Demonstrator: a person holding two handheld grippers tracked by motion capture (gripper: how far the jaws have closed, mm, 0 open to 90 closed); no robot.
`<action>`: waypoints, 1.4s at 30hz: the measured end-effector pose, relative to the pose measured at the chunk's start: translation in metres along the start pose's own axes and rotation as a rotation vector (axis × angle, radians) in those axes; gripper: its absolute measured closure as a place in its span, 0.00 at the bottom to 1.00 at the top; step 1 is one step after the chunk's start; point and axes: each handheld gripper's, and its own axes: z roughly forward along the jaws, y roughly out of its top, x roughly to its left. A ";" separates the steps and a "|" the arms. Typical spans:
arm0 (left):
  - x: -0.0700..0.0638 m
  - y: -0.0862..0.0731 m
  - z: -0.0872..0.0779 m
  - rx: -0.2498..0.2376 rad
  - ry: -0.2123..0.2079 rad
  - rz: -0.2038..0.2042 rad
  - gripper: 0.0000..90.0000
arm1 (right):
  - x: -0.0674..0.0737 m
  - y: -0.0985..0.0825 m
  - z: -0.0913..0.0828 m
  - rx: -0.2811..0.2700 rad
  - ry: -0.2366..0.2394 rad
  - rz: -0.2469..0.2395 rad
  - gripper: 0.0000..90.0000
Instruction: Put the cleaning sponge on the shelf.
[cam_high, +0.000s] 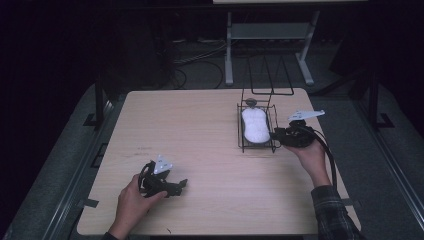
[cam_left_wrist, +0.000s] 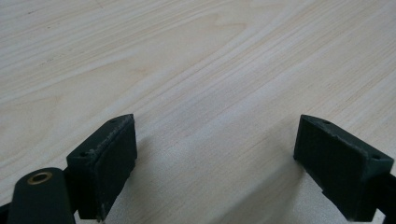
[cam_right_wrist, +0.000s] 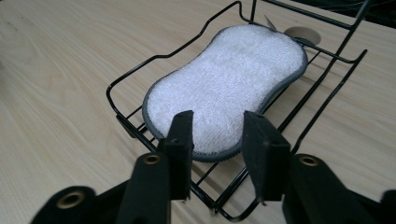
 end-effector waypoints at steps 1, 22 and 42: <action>0.000 0.000 0.000 -0.003 0.000 -0.001 0.14 | 0.000 -0.001 -0.002 -0.004 -0.001 0.004 0.63; 0.000 0.000 0.000 -0.004 0.001 0.000 0.14 | 0.014 -0.049 -0.040 0.029 -0.083 0.052 0.23; 0.000 0.000 0.000 -0.004 0.001 0.002 0.14 | 0.029 -0.108 -0.060 0.099 -0.169 0.061 0.12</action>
